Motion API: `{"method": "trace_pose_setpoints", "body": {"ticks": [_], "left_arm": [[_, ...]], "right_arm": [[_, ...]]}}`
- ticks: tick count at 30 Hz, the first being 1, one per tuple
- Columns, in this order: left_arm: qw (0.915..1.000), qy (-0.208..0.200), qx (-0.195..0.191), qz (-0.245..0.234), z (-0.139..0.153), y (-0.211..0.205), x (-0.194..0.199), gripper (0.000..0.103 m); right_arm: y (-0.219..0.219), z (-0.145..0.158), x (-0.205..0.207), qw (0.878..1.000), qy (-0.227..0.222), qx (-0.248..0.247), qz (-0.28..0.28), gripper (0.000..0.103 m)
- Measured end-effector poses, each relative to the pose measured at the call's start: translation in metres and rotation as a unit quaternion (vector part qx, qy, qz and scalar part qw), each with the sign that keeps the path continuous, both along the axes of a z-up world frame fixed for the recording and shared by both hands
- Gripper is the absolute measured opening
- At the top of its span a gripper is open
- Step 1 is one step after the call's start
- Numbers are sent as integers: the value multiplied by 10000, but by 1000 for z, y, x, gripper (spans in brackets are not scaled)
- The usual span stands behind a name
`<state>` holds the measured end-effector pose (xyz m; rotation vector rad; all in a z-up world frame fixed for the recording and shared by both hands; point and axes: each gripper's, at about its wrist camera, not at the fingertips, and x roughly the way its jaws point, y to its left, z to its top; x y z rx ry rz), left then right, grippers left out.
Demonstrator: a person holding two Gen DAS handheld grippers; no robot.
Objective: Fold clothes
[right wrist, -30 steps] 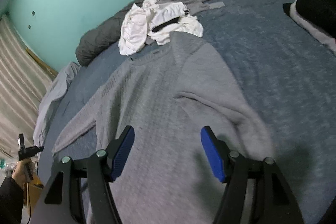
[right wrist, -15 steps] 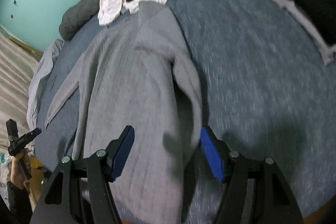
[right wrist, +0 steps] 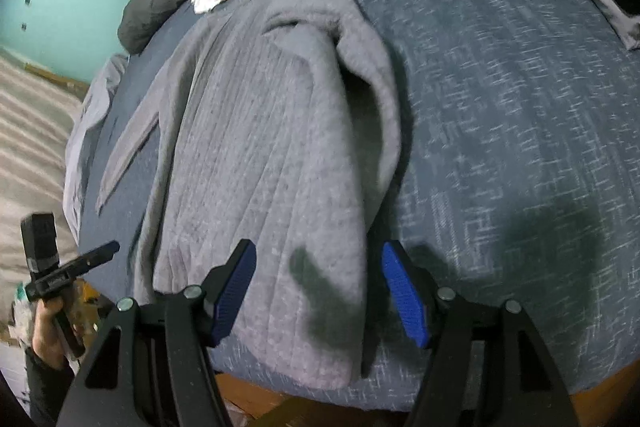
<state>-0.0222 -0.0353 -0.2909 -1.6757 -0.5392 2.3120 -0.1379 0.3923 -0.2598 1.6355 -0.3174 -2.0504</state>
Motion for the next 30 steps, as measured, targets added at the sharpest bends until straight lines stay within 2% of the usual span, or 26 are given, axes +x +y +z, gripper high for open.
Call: {"method": "trace_pose_setpoints", "body": {"ticks": [6,10,11,12,13,14,15,16,18,24,30], "left_arm": [[9995,-241,187,-128,-15,24,1,64],[9994,-216,170,-220,-16,32,0,64],[9993,-210,150,-273,-17,34,1,64],[9992,-204,130,-326,-17,36,1,60],[9989,-197,115,-409,-18,40,0,45],[9987,-207,94,-455,-19,42,-1,36],[9986,-208,67,-472,-20,43,-2,22],[9985,-202,52,-501,-20,43,-2,14],[9986,-122,-2,-524,-17,42,-1,4],[9989,218,-93,-412,8,19,7,3],[9987,441,-138,-196,33,-22,26,3]], "right_arm": [[4,-6,1,9997,-118,-200,-82,64],[5,-7,5,9997,-116,-220,20,38],[5,-7,6,9997,-104,-208,53,27],[5,-7,7,9997,-89,-202,81,20],[5,-8,8,9997,-71,-200,105,12],[5,-7,8,9997,-46,-210,118,9],[6,-5,8,9997,-15,-230,121,7],[6,-2,7,9996,26,-247,124,4],[11,7,7,9995,129,-270,115,3],[34,39,-2,9984,476,-299,-33,3],[59,70,-9,9961,807,-305,-164,3]]}}
